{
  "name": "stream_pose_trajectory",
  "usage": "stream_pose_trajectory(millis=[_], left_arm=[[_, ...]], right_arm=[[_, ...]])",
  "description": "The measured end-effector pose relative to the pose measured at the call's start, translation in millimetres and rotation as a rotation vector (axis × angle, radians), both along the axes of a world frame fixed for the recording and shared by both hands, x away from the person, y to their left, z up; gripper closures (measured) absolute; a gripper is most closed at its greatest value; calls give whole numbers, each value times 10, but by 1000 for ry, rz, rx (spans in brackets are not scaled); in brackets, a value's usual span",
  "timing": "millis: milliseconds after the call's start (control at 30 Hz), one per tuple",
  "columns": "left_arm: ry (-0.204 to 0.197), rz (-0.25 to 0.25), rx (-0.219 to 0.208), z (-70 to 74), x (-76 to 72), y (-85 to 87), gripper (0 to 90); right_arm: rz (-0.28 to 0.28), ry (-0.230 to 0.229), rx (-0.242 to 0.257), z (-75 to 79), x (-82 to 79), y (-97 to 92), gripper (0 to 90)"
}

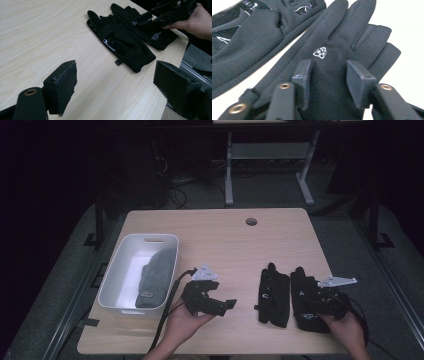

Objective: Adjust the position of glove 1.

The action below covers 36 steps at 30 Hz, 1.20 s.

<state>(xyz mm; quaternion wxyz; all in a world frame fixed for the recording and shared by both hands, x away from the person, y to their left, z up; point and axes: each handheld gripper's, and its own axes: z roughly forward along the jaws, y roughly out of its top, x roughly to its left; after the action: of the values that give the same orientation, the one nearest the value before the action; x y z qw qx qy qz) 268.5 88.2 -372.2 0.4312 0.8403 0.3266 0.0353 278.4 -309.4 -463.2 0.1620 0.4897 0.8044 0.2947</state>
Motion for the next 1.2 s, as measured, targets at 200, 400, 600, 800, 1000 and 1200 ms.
stream_pose_trajectory(millis=[200, 400, 600, 800, 1000, 1200], left_arm=[[5, -3, 4, -19, 1, 16, 185], [4, 6, -2, -6, 4, 40, 186], [1, 4, -3, 4, -4, 31, 186], [-2, 6, -1, 7, -12, 41, 186], [-3, 7, -1, 11, -9, 60, 186], [-3, 11, -1, 5, -10, 93, 186]], right_arm=[[4, 17, 22, 10, -16, 29, 741], [-36, 29, 60, 80, -20, 14, 755], [-60, -14, 115, 310, -46, 31, 755], [-44, -40, 174, 474, -8, 200, 754], [-35, -39, 231, 527, 77, 416, 753], [-31, -25, 276, 479, 165, 596, 751]])
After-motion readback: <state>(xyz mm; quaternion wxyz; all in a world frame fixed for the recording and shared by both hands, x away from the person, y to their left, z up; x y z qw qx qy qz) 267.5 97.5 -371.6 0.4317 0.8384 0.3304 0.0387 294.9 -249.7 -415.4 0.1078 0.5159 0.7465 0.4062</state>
